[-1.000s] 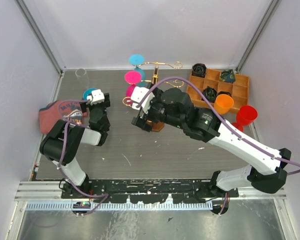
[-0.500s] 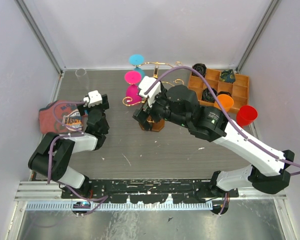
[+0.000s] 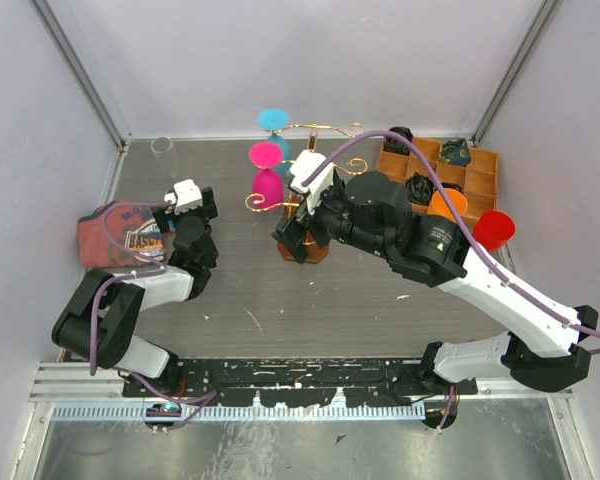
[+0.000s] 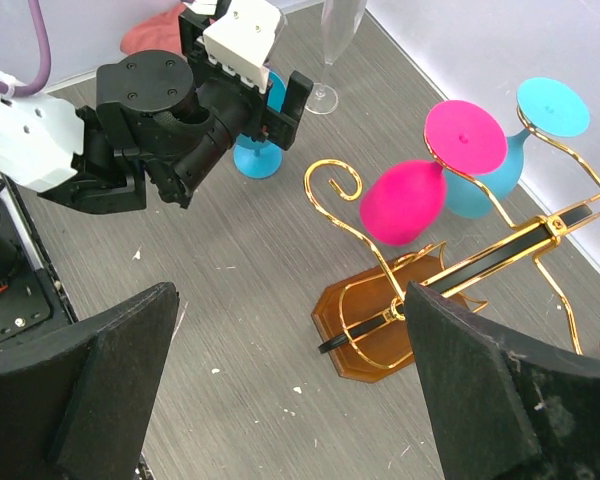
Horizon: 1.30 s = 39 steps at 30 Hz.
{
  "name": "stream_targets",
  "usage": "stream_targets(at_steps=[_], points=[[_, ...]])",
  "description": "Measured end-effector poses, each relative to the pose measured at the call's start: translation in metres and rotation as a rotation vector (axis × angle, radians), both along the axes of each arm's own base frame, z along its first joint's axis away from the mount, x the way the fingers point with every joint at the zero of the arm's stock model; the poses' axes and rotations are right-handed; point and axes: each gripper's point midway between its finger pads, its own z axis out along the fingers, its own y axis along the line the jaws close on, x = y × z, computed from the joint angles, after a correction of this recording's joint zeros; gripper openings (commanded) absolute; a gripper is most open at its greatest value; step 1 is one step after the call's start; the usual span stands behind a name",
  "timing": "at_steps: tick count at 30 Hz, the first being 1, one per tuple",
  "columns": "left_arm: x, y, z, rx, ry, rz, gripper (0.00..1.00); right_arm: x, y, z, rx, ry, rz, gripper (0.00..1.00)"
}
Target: Take the wine glass off the wine glass rack
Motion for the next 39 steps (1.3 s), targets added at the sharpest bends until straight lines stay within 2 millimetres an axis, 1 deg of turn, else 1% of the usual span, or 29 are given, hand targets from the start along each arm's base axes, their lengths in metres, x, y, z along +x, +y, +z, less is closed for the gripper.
stream_targets(at_steps=[7, 10, 12, 15, 19, 21, 30, 31, 35, 39], points=[[-0.002, 0.006, -0.006, 0.016, 0.032, 0.027, 0.98, 0.000, 0.000, -0.001, -0.001, 0.001, 0.000, 1.00], [-0.001, 0.011, -0.013, 0.033, 0.052, 0.050, 0.99, 0.000, 0.000, -0.001, -0.002, 0.001, -0.001, 1.00], [0.001, 0.015, -0.019, 0.048, 0.072, 0.062, 0.98, 0.000, 0.000, -0.001, -0.002, 0.001, -0.001, 1.00], [0.006, 0.020, -0.022, 0.052, 0.083, 0.076, 0.99, 0.000, 0.000, -0.001, -0.006, 0.002, -0.001, 1.00], [0.013, 0.029, -0.022, 0.019, 0.091, 0.088, 0.99, 0.001, -0.002, -0.003, -0.014, 0.002, -0.005, 1.00], [0.014, 0.032, -0.023, -0.005, 0.097, 0.086, 0.99, 0.001, -0.002, -0.004, -0.018, 0.002, -0.007, 1.00], [0.016, 0.038, -0.011, -0.075, 0.113, 0.066, 0.99, 0.001, -0.002, -0.005, -0.025, -0.001, -0.005, 1.00], [0.016, 0.040, -0.009, -0.086, 0.117, 0.065, 1.00, 0.002, -0.001, -0.006, -0.027, 0.000, -0.005, 1.00], [0.021, 0.049, 0.001, -0.124, 0.122, 0.066, 0.98, 0.003, 0.001, -0.008, -0.033, 0.003, -0.005, 1.00], [0.022, 0.054, 0.003, -0.147, 0.137, 0.059, 0.98, 0.003, 0.001, -0.009, -0.037, 0.002, -0.005, 1.00]])
